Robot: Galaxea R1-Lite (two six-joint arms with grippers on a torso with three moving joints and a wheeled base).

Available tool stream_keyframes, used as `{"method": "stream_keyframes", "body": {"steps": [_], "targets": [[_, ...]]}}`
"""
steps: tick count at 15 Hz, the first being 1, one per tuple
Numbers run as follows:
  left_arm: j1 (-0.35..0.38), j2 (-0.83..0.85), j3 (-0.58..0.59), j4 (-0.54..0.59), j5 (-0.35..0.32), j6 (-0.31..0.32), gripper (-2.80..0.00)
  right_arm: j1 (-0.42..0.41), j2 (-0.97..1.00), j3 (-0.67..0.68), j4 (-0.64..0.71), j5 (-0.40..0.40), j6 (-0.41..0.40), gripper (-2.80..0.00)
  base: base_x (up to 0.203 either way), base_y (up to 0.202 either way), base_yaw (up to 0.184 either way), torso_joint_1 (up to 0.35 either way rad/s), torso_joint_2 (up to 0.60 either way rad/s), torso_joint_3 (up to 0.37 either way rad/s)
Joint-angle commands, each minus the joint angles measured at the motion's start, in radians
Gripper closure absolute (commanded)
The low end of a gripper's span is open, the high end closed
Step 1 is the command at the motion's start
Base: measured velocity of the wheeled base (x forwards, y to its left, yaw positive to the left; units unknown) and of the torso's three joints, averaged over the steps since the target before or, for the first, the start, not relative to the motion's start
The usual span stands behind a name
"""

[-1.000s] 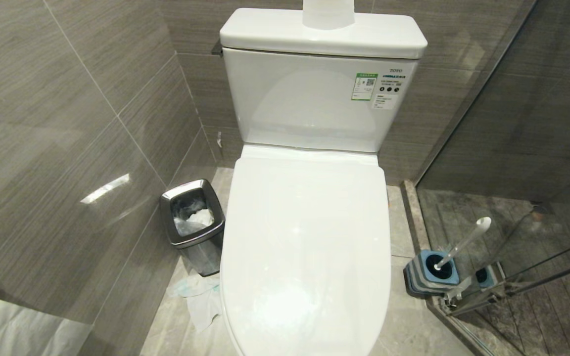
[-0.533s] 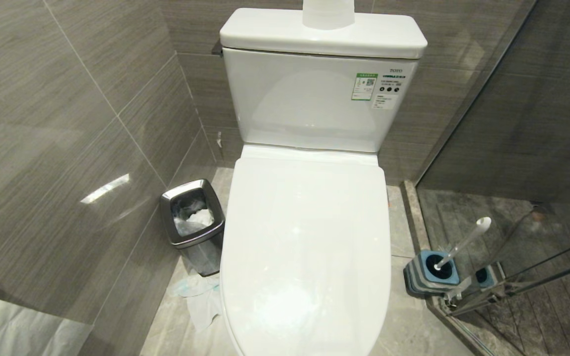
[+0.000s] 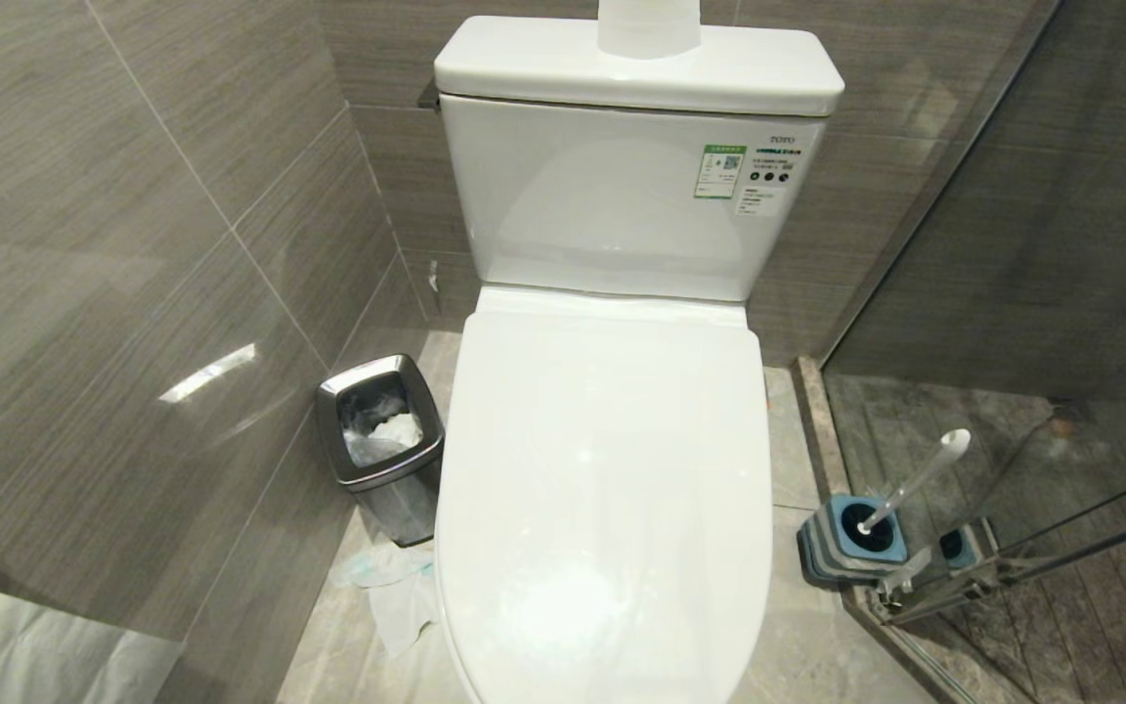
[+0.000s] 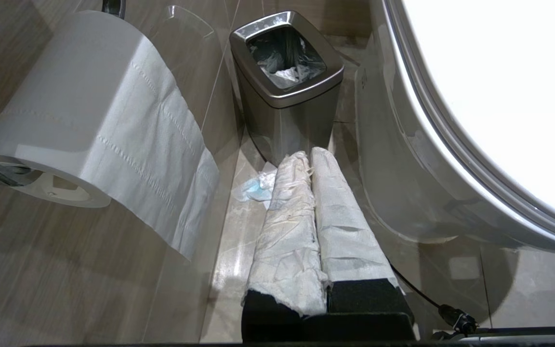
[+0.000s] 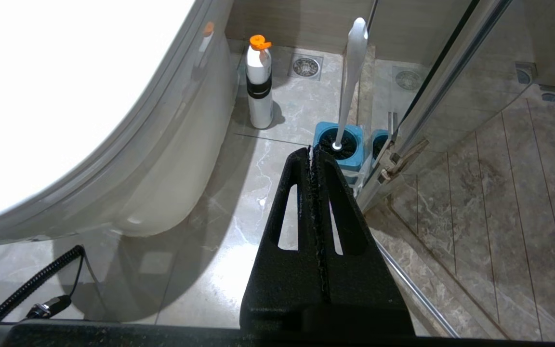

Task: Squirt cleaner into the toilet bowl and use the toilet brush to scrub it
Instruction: Use the left hand to lift the toilet lid slightly

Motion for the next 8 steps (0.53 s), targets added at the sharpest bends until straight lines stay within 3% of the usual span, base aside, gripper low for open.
{"method": "stream_keyframes", "body": {"steps": [1,8], "targets": [[0.000,0.000,0.000,0.001,0.000,0.001,0.00,0.000,0.000,0.002,0.000,0.000,0.000,0.00,0.000,0.000,0.000,0.000,0.00,0.000],[0.001,0.000,0.000,0.000,0.000,-0.001,0.00,0.000,0.000,0.002,0.000,0.000,0.000,0.00,0.000,0.000,0.000,0.000,0.00,0.000]]}}
